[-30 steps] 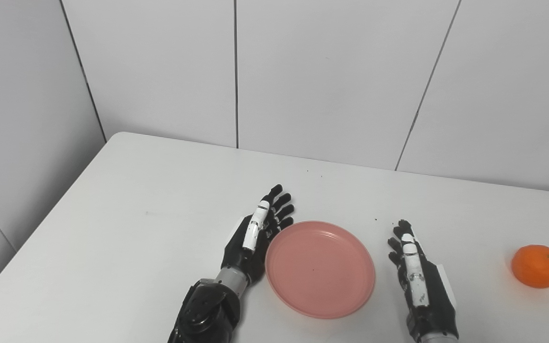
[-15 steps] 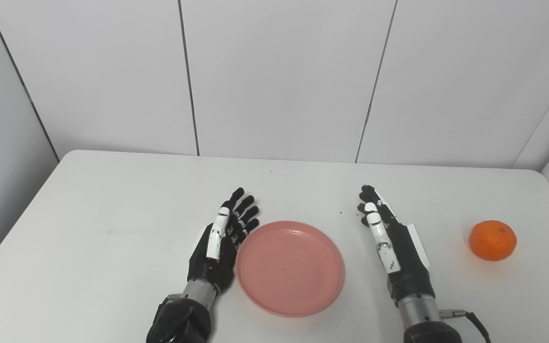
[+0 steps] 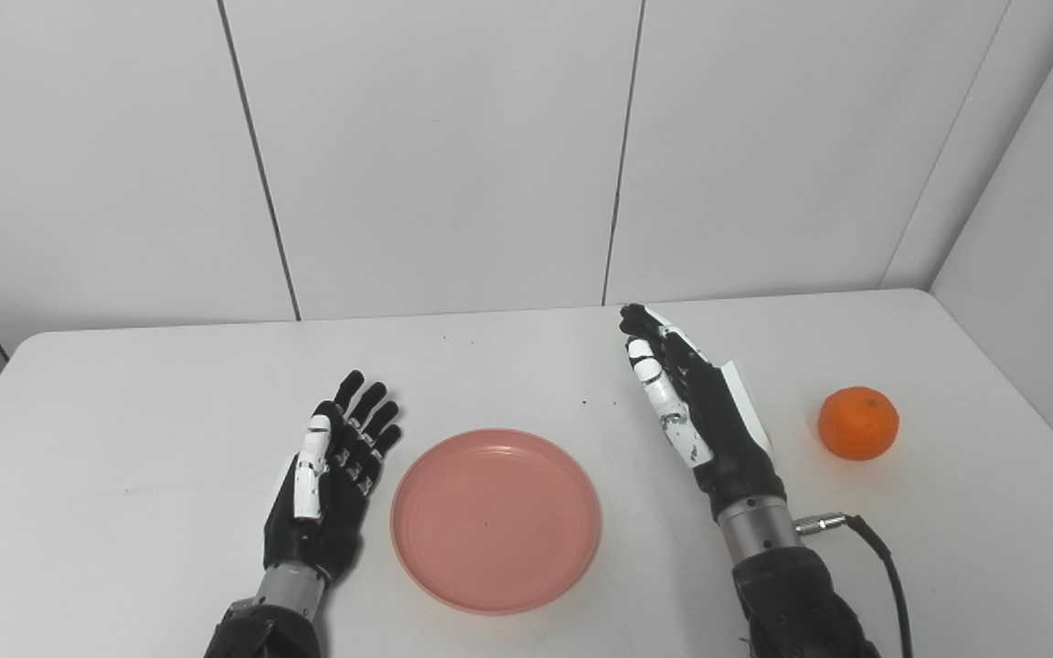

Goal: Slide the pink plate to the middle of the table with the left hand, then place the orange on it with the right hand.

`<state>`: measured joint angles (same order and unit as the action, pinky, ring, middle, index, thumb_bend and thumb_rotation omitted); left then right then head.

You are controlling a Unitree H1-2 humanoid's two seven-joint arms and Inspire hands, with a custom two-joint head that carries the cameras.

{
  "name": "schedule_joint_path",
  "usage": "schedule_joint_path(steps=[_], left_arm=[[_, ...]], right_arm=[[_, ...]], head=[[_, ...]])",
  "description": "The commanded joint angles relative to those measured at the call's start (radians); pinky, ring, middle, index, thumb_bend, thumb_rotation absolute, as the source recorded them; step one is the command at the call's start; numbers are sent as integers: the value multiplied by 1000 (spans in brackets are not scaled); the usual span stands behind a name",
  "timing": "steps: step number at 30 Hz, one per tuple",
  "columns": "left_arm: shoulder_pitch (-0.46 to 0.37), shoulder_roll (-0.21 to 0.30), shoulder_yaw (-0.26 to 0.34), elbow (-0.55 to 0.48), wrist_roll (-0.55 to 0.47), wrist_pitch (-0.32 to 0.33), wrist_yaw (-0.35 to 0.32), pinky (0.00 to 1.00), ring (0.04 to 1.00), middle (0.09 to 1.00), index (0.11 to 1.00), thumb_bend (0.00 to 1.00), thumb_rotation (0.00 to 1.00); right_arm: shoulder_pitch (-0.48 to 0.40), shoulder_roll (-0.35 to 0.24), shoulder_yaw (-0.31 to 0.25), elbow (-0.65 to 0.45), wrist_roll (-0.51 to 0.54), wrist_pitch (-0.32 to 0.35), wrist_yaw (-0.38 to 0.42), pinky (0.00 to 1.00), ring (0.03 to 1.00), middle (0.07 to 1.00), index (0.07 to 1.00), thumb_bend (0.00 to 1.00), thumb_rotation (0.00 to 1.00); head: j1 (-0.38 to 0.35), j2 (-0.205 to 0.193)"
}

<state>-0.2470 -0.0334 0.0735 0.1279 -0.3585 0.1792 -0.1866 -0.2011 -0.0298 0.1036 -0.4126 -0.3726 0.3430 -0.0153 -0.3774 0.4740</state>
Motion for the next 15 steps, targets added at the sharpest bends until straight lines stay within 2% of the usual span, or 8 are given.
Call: schedule_joint_path(steps=[1, 6, 8, 9, 11, 12, 15], left_arm=[[29, 18, 8, 52, -1, 37, 3, 979, 958, 961, 961, 352, 1000], [20, 36, 23, 82, -30, 24, -30, 998, 971, 971, 976, 347, 1000], [15, 43, 30, 94, -44, 22, -43, 1000, 980, 980, 985, 339, 1000], [13, 45, 34, 98, -51, 22, -48, 1000, 984, 987, 989, 336, 1000], [11, 49, 39, 101, -58, 28, -51, 1000, 986, 991, 992, 333, 1000], [11, 51, 40, 101, -59, 31, -52, 1000, 986, 992, 993, 330, 1000], [8, 56, 47, 109, -68, 35, -55, 1000, 988, 991, 994, 323, 1000]], right_arm=[[-45, -27, 1, -38, -60, 0, -6, 784, 838, 858, 852, 423, 962], [-73, -83, -7, -20, -161, -16, -8, 776, 841, 862, 860, 552, 936], [-82, -99, -22, -19, -188, -6, -13, 779, 849, 870, 864, 599, 895], [-85, -103, -29, -19, -196, 0, -15, 782, 851, 873, 868, 655, 839], [-92, -106, -51, -19, -198, 7, -15, 783, 851, 874, 870, 704, 777], [-96, -108, -66, -20, -195, 14, -14, 777, 848, 872, 870, 745, 709], [-107, -118, -100, -11, -211, 18, -24, 770, 844, 864, 869, 801, 575]], head=[[-25, -5], [-77, -17], [-95, -19], [-104, -21], [-123, -28], [-123, -28], [-145, -39]])
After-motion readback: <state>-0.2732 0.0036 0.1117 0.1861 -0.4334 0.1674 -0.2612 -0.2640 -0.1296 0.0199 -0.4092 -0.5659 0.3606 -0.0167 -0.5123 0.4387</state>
